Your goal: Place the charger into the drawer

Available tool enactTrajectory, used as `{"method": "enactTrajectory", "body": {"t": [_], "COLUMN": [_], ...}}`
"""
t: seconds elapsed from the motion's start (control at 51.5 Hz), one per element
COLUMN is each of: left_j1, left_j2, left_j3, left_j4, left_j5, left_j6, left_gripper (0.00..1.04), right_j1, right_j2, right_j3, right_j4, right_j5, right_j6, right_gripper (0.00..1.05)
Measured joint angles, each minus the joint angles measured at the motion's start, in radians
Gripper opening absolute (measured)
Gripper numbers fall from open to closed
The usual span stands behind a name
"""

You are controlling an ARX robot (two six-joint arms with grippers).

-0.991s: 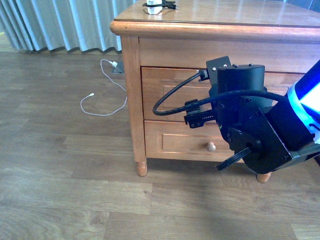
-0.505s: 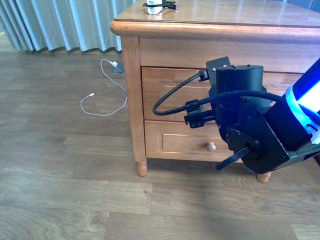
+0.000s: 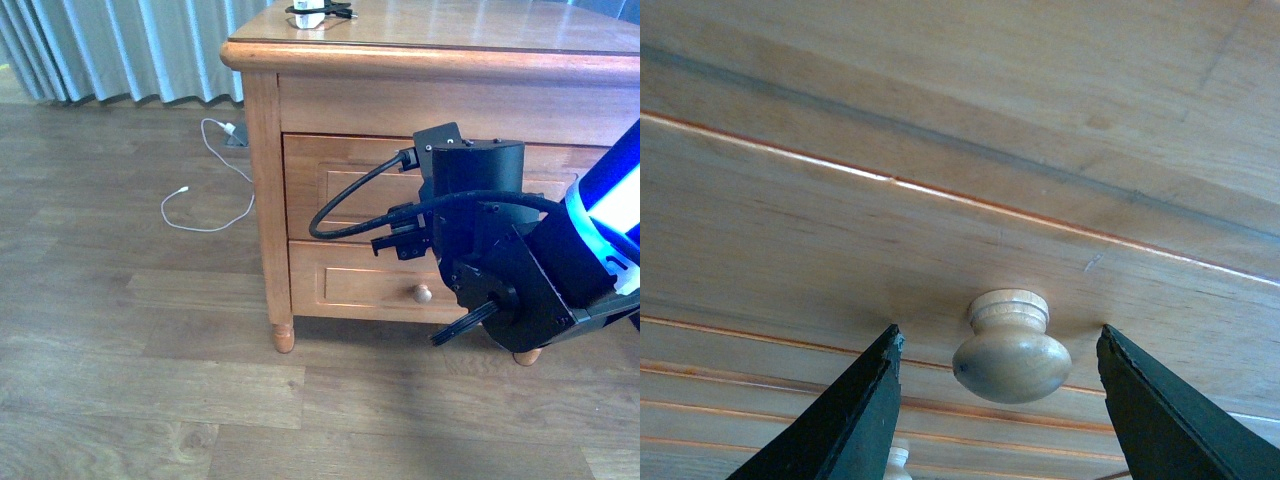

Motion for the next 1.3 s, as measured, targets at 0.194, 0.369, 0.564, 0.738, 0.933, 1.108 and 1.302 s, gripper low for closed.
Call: {"method": "enactTrajectory", "body": {"t": [0.194, 0.369, 0.564, 0.738, 0.933, 1.108, 1.302], "left_j1": [0.0, 0.0, 0.0, 0.0, 0.0, 0.0, 0.0], "left_j2": [0.0, 0.0, 0.0, 0.0, 0.0, 0.0, 0.0], "left_j3": [0.0, 0.0, 0.0, 0.0, 0.0, 0.0, 0.0], "left_j4": [0.0, 0.0, 0.0, 0.0, 0.0, 0.0, 0.0], "left_j5": [0.0, 0.0, 0.0, 0.0, 0.0, 0.0, 0.0], "left_j6": [0.0, 0.0, 0.0, 0.0, 0.0, 0.0, 0.0], "left_gripper": [0.99, 0.99, 0.99, 0.99, 0.99, 0.99, 0.99], "right_j1": [0.0, 0.003, 0.004, 0.004, 0.005, 0.008, 0.014], "right_j2": [0.0, 0.0, 0.0, 0.0, 0.0, -0.001, -0.003], "right_j3": [0.002, 0.002, 0.002, 0.004, 0.006, 0.006, 0.01], "right_j4": [0.0, 0.0, 0.0, 0.0, -0.002, -0.004, -0.006], "right_j5": [-0.002, -0.008, -0.005, 0.001, 0.002, -0.005, -0.006], "right_j6": [-0.002, -0.001, 0.004, 0.007, 0.007, 0.007, 0.008], "right_gripper": [0.53, 0.75, 0.8, 0.58, 0.41, 0.57, 0.87]}}
